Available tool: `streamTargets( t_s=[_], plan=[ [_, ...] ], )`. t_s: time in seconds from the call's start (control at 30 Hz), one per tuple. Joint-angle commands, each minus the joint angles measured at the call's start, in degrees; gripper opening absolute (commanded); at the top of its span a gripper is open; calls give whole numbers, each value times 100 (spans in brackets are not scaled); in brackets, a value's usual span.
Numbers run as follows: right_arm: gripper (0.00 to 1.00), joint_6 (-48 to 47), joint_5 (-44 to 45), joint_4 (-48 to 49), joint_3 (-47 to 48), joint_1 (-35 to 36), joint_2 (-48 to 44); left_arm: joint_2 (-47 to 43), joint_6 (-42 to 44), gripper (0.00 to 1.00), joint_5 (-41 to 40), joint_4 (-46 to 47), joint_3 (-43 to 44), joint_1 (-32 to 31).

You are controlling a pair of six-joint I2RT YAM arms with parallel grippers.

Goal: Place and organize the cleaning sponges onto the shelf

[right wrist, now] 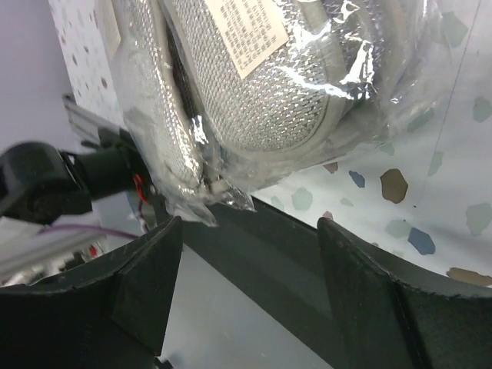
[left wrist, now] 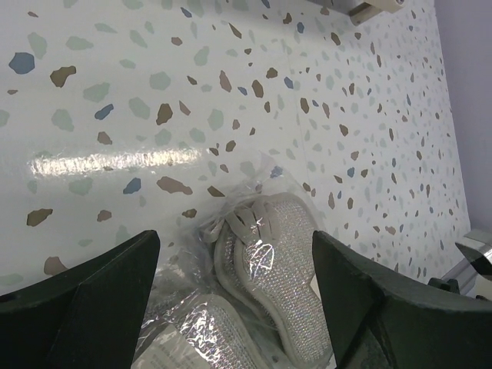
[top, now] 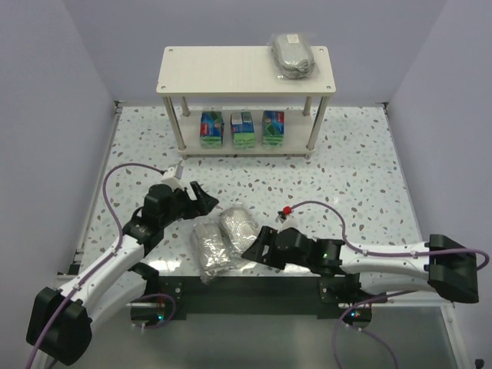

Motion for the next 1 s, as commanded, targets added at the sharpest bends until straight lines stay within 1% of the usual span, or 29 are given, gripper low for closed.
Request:
streamTargets(
  t_s=[0.0,0.07,0.17,0.3,0.4,0.43,0.5,0.53,0.6,0.63,0.7,0.73,0.8,0.83,0.97],
  plan=[
    [74,1031,1216,642,-87,319,145,-182,48,86,26,249,114,-29],
    [74,1391,1708,870,-192,460,206,-278,48,86,8,205,79,-29],
    [73,1786,2052,1038,-219,504,461,-357,48,86,-18,135,53,-29],
    [70,2350,2281,1134,-245,513,1005,-419,56,86,-27,100,35,-29],
    [66,2728,2579,1161,-254,513,1226,-516,56,86,-45,100,-17,-29],
    [61,2798,2667,1317,-315,513,1339,-533,39,86,-45,100,-26,-29],
    [56,2957,2861,1398,-333,522,1410,-595,13,86,-27,100,-88,-29],
    [52,2983,2975,1511,-359,522,1498,-630,12,86,-27,-101,-97,-29],
    [47,3001,3046,1556,-351,522,1577,-665,12,86,-36,-146,-123,-29],
    [38,3036,3055,1600,-386,522,1630,-709,12,86,-45,-173,-115,-29],
    [27,3098,3038,1670,-447,522,1657,-753,12,86,-36,-199,-141,-29],
    [17,3133,3011,1714,-543,522,1657,-797,12,86,-45,-234,-149,-29],
    [8,3168,2994,1706,-649,522,1543,-832,12,86,-45,-252,-167,-29],
    [0,3160,2967,1723,-754,522,1456,-876,12,86,-53,-278,-167,-29],
    [0,2537,2818,1653,-826,522,780,-964,4,86,-62,-375,-106,-29]
  ],
)
